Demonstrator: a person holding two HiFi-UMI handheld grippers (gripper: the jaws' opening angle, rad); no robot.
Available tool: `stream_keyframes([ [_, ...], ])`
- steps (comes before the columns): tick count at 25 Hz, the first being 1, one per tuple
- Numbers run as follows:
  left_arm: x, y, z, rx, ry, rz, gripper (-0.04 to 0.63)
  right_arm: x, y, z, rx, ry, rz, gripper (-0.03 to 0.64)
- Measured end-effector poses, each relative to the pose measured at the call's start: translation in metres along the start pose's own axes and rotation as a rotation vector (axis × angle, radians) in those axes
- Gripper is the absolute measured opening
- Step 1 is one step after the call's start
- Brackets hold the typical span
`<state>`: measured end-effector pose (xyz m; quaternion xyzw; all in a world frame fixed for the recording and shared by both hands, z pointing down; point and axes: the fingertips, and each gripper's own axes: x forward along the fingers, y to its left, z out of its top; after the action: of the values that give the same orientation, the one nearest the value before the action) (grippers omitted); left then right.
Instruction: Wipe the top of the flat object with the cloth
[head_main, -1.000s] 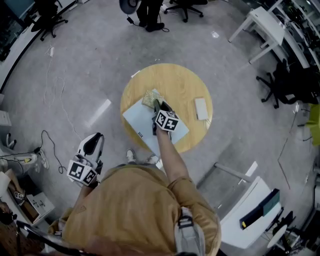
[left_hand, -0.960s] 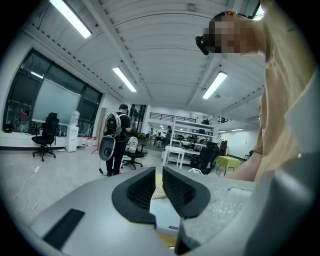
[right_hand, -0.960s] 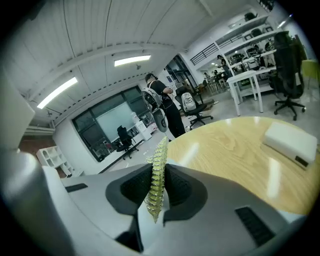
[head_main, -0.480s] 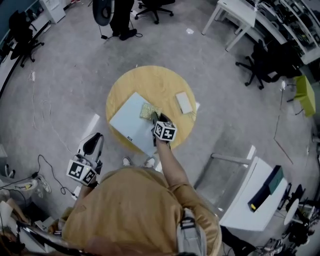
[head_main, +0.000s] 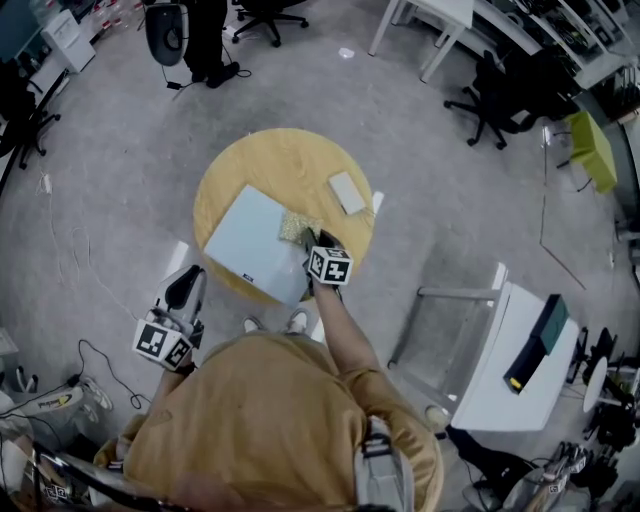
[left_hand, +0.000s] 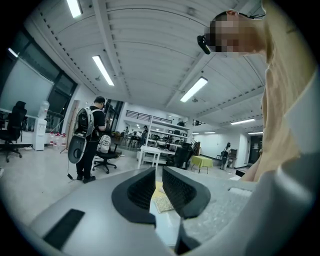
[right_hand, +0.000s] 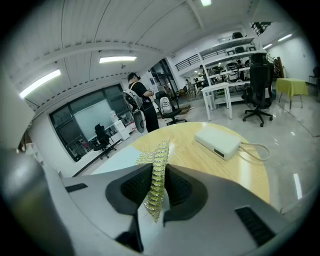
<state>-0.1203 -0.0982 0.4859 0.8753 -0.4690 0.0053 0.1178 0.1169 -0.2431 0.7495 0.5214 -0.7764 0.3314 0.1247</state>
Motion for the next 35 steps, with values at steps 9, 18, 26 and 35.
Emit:
stream_keyframes([
  [9,0.015,-0.014,-0.003,0.003,0.006,-0.059,0.044,-0.021,-0.014,-0.007,0.079,-0.04,0.009,0.063],
  [18,0.024,-0.024,-0.004,0.002,0.012,-0.091,0.044,-0.047,-0.035,-0.005,0.138,-0.069,-0.015,0.061],
  [26,0.029,-0.033,-0.008,0.0,0.013,-0.128,0.044,-0.075,-0.046,-0.02,0.255,-0.122,-0.009,0.061],
  [35,0.038,-0.041,-0.007,0.004,0.022,-0.165,0.044,-0.12,-0.058,-0.041,0.346,-0.164,-0.028,0.061],
])
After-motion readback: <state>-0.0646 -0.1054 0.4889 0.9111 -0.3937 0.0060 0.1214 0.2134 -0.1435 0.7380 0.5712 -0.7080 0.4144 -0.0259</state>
